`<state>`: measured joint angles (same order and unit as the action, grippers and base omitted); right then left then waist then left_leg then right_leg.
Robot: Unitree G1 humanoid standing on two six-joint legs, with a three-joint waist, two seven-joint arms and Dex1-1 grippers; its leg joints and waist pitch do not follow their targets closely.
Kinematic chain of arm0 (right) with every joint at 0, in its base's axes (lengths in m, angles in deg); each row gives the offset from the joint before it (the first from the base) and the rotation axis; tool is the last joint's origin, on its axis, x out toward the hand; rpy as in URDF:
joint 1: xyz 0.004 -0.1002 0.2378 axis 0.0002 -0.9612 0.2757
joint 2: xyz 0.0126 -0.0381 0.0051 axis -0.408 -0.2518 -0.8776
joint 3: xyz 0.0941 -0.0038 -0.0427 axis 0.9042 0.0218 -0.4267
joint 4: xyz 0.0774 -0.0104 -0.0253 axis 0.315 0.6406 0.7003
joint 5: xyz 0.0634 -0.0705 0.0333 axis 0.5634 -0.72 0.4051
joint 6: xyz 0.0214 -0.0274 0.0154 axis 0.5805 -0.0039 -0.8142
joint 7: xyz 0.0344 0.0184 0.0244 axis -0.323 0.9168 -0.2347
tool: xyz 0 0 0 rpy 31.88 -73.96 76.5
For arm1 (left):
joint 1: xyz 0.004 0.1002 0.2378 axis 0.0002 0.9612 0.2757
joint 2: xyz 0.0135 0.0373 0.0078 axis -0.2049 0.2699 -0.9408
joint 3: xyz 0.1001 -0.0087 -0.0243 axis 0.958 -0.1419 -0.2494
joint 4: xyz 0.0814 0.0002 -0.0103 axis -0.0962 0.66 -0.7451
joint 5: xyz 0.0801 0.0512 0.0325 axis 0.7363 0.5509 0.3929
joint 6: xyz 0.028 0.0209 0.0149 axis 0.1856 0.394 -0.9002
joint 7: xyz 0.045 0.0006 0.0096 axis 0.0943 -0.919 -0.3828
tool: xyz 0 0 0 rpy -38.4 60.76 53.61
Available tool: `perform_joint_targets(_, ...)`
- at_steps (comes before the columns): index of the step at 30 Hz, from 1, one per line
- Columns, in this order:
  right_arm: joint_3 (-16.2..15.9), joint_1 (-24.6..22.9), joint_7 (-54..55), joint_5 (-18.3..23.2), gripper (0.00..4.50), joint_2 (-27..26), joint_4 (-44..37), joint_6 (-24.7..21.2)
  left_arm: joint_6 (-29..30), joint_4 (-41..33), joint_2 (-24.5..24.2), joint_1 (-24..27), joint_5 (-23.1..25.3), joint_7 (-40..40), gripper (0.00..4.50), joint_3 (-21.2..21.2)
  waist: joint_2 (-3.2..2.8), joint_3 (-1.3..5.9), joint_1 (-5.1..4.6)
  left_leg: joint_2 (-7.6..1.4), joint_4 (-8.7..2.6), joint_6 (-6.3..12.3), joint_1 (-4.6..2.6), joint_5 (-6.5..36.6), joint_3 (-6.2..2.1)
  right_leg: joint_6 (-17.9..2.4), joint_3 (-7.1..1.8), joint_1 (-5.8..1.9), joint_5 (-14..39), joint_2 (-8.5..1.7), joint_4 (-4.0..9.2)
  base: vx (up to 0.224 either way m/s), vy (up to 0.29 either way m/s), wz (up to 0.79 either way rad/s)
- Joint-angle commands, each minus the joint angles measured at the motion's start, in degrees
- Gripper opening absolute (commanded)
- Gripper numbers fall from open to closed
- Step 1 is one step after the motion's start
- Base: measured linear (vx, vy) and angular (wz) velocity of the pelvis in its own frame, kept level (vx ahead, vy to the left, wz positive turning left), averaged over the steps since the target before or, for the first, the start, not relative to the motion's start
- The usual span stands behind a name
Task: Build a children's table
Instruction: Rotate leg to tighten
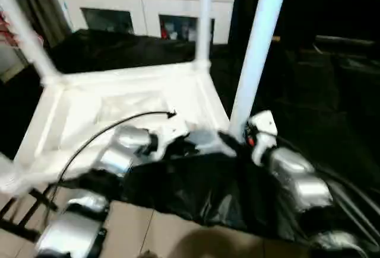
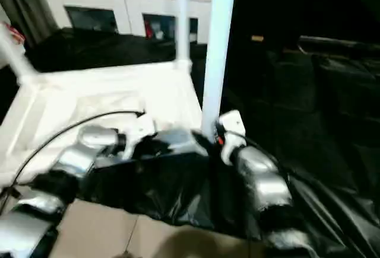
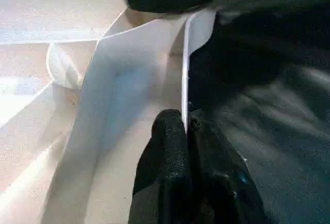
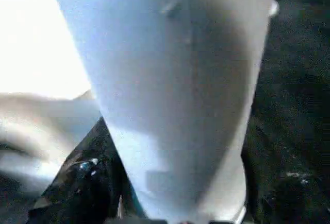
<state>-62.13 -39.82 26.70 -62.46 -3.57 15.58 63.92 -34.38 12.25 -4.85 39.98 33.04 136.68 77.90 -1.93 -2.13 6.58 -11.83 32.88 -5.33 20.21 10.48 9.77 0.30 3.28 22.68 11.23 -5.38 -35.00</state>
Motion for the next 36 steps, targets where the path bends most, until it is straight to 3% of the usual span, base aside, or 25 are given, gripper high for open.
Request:
perform_joint_targets(1, -5.2, 0.8, 2.1, -1.3, 2.65, -6.2, 4.1, -0.8, -0.4, -0.8, 6.3, -2.2, -0.1, -5.1, 0.00, 2.6, 0.42, 2.85, -0.10, -0.72, -4.40, -0.59, -0.14, 15.0, -0.17, -9.2, -2.05, -2.21, 17.9, -2.82, 5.25, 0.000, 0.000, 0.00)
perform_joint_targets(5, -4.8, 3.4, 4.1, -1.9, 2.65, -7.7, 6.9, 2.2, -0.9, -0.7, 7.6, -2.4, 1.6, -7.2, 0.00, 3.5, 0.35, 3.04, -0.13, -0.61, -4.18, 0.41, 0.11, 13.6, -0.06, -9.9, -1.99, -2.42, 13.2, -2.62, 4.84, 0.000, 0.000, 0.00)
perform_joint_targets(6, -4.8, 3.6, 3.4, -1.9, 3.35, -7.6, 7.1, 3.0, -1.0, -0.9, 7.5, -2.3, 1.5, -7.0, 0.00, 3.4, 0.26, 3.08, -0.13, -0.65, -4.08, 0.81, 0.17, 12.9, -0.01, -10.1, -2.02, -2.39, 11.6, -2.55, 4.72, 0.000, 0.000, 0.00)
perform_joint_targets(11, -5.1, 2.5, -3.4, -0.6, 3.56, -5.9, 4.9, 3.8, -1.6, -1.9, 6.0, -1.6, 0.1, -4.7, 0.00, 2.2, 0.42, 3.11, -0.15, -0.63, -4.00, 1.94, 0.38, 12.4, 0.04, -10.8, -1.91, -2.69, 9.9, -2.52, 4.58, 0.000, 0.000, 0.00)
perform_joint_targets(13, -7.0, 1.3, -8.3, -1.2, 3.86, -3.0, 3.3, 4.8, -2.3, -2.8, 4.0, -0.7, -1.1, -1.0, 0.00, 1.7, 0.53, 3.18, -0.11, -0.62, -3.89, 2.21, 0.47, 12.0, 0.05, -10.9, -1.93, -2.79, 9.4, -2.57, 4.50, 0.000, 0.000, 0.00)
perform_joint_targets(19, -11.2, -1.5, -23.3, 0.3, 3.86, 4.0, -2.0, 6.3, -4.4, -4.1, -0.5, 0.2, -2.8, 6.7, 0.00, 1.4, 0.55, 3.33, -0.17, -0.74, -3.48, 4.35, 0.86, 9.0, 0.12, -12.4, -1.76, -3.00, 4.7, -2.35, 3.99, 0.000, 0.000, 0.00)
perform_joint_targets(25, -13.2, -2.9, -38.0, 3.7, 3.86, 10.0, -7.3, 2.8, -5.9, -5.2, -5.2, 0.6, -5.3, 16.9, 0.00, 1.4, 0.34, 3.47, 0.15, -1.18, -3.12, 6.16, 0.66, 8.0, 0.32, -15.0, -1.66, -2.79, 1.3, -2.36, 3.41, 0.000, 0.000, 0.00)
perform_joint_targets(28, -14.5, -3.5, -42.2, 4.4, 3.86, 11.6, -8.7, 2.0, -6.1, -5.1, -6.6, 0.5, -5.6, 19.4, 0.00, 1.7, 0.29, 3.45, 0.41, -1.35, -3.04, 6.27, 0.52, 8.8, 0.38, -16.0, -1.61, -2.59, 0.2, -2.42, 3.27, 0.000, 0.000, 0.00)
perform_joint_targets(31, -16.1, -4.4, -47.1, 4.6, 3.86, 13.6, -10.7, 1.0, -6.7, -4.7, -8.2, 0.2, -6.0, 22.7, 0.00, 1.9, 0.38, 3.32, 0.64, -1.38, -3.30, 5.33, 0.52, 10.2, 0.27, -15.6, -1.57, -2.70, 3.0, -2.57, 3.38, 0.000, 0.000, 0.00)
perform_joint_targets(36, -17.3, -4.8, -50.5, 4.7, 3.86, 15.1, -12.1, -0.3, -7.2, -4.1, -9.2, -0.2, -6.4, 24.6, 0.00, 1.7, 0.51, 3.33, 0.93, -1.36, -3.25, 4.95, 0.54, 9.8, 0.28, -15.2, -1.68, -2.74, 3.1, -2.70, 3.35, 0.000, 0.000, 0.00)
